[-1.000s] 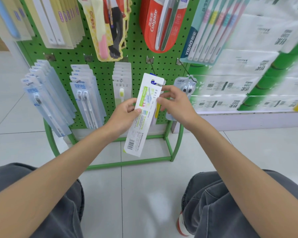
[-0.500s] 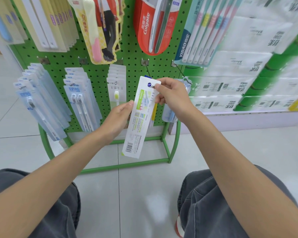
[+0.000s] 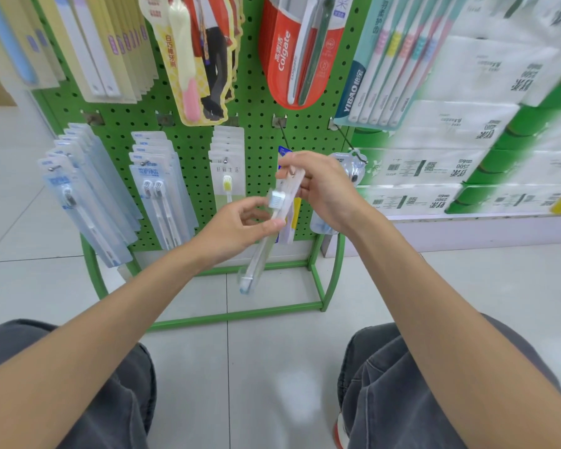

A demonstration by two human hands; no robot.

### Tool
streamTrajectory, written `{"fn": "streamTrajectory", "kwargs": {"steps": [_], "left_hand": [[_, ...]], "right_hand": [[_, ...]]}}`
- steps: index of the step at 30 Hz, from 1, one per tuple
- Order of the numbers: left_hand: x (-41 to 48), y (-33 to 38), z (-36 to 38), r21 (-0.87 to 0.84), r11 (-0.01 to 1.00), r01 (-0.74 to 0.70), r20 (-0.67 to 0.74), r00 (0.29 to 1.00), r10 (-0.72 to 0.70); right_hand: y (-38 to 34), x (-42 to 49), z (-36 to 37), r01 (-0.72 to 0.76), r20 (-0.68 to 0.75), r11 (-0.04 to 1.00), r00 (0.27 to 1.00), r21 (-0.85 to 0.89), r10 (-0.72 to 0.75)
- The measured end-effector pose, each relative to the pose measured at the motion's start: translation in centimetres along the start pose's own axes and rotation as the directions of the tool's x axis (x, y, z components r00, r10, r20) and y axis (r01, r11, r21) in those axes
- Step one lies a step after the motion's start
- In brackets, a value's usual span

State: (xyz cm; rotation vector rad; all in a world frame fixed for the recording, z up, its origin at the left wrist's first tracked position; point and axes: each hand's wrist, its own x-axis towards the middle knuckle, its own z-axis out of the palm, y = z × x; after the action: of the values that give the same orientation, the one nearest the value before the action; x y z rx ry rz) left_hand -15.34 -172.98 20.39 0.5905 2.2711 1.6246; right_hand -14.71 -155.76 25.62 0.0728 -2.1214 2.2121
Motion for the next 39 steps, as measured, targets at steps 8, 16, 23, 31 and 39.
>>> {"fn": "streamTrajectory", "kwargs": {"steps": [8, 16, 23, 31, 39], "left_hand": [[0.4, -1.1, -0.1, 0.324, 0.944, 0.058, -0.365, 0.929, 0.068], [0.3, -1.2, 0.0, 0.335, 0.941, 0.042, -0.366, 0.926, 0.089], [0.9, -1.7, -1.0, 0.304, 0.953, 0.008, -0.401, 0.908, 0.120], [3.3, -1.8, -3.3, 0.295, 0.953, 0.069, -0.489, 0.868, 0.089], [5.6, -2.1, -4.5, 0.382, 0.920, 0.087, -0.518, 0.844, 0.136]], "right_hand": [[-0.2, -0.4, 0.0, 0.051, 0.009, 0.931, 0.999, -0.361, -0.051], [-0.3, -0.6, 0.3, 0.113, 0.082, 0.822, 0.993, -0.558, -0.081], [-0.3, 0.3, 0.4, 0.156, -0.053, 0.748, 0.967, -0.645, -0.248], [-0.7, 4.0, 1.4, 0.152, -0.138, 0.758, 0.942, -0.635, -0.305], [-0.5, 10.5, 0.6, 0.043, -0.178, 0.762, 0.963, -0.646, -0.204]]}}
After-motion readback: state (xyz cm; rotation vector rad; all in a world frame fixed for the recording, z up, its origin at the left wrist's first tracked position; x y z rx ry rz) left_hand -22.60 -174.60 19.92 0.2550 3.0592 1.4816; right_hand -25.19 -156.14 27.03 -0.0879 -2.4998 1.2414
